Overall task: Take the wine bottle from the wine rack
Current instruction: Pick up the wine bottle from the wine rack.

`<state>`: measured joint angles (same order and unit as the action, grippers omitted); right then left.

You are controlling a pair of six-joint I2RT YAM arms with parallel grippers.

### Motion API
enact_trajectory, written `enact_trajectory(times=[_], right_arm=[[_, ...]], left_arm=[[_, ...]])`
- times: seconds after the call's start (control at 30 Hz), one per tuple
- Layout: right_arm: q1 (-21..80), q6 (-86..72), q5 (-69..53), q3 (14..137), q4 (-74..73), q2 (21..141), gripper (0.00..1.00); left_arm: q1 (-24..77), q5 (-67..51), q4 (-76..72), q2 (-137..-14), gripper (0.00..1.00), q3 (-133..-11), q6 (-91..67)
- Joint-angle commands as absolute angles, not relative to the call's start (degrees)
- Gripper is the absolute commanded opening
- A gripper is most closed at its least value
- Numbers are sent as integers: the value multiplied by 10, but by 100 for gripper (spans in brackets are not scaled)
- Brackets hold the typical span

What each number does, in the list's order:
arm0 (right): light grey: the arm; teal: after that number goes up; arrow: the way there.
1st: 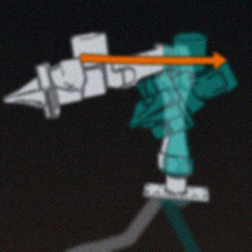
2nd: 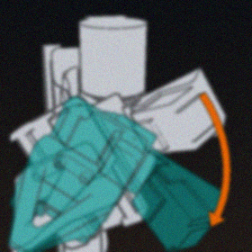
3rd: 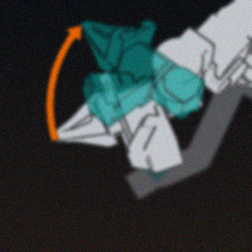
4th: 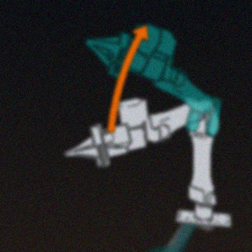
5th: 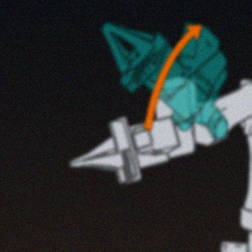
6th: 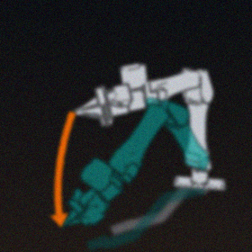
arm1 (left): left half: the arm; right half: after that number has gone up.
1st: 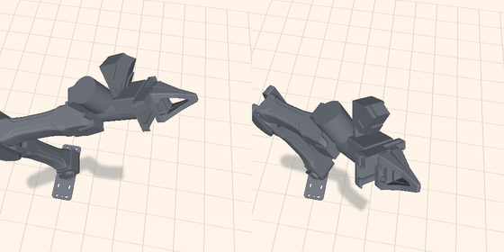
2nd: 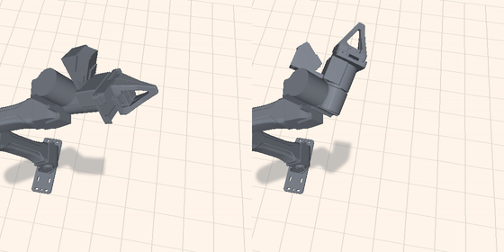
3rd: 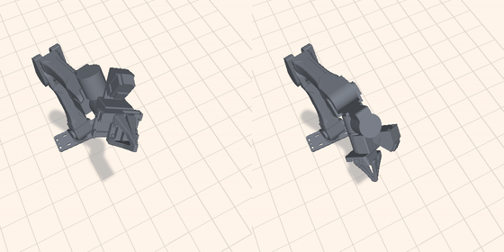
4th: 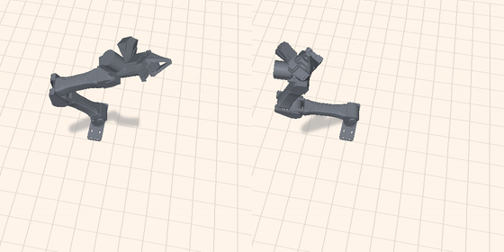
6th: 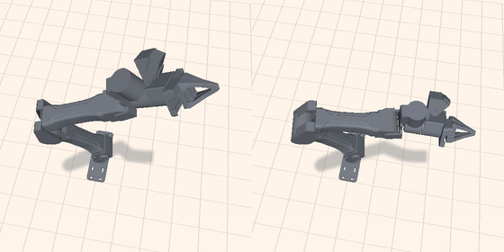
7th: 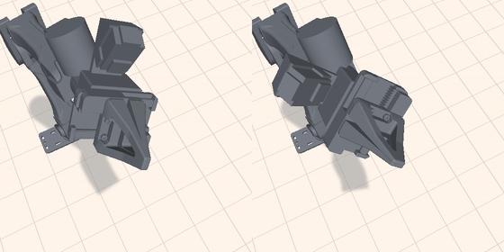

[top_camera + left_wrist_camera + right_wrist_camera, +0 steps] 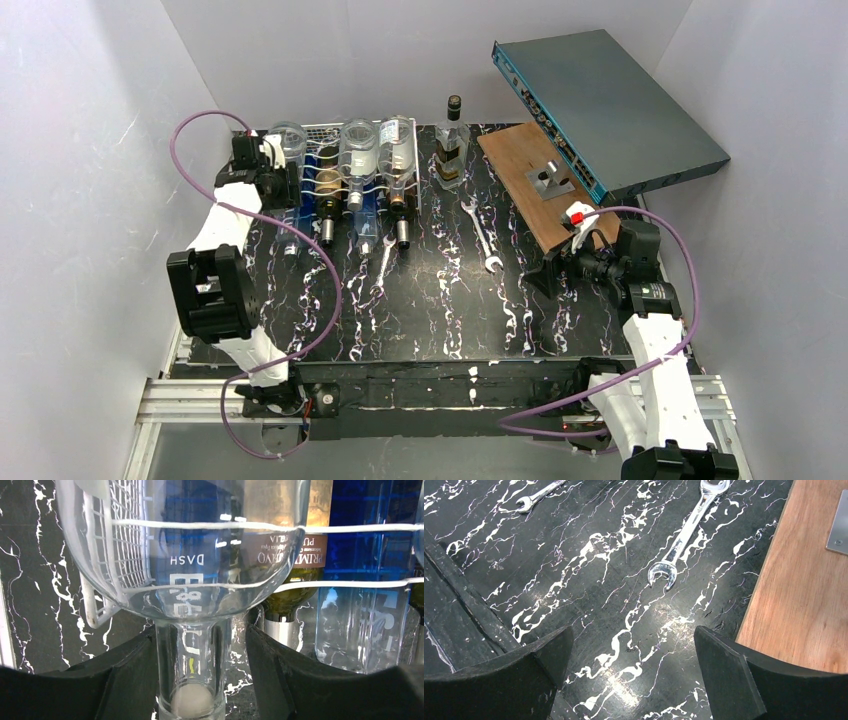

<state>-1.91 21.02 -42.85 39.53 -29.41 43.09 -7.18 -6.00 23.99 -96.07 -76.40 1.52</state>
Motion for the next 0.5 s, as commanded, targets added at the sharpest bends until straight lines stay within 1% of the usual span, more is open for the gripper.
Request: enact_trajectory(times=[0.0,0.3,0.37,0.47], right_arm=[[-24,213,-441,404,-277,431,100],[-25,213,-441,405,-278,432,100],[-25,213,-441,405,-278,432,100],[-25,213,-441,405,-278,432,100]], left_arm=[[-76,-73,239,-962,58,-791,19],[-78,-83,250,-971,59,-812,9],[-78,-82,252,-973,58,-813,9],[-79,-83,252,-977,53,-813,8]])
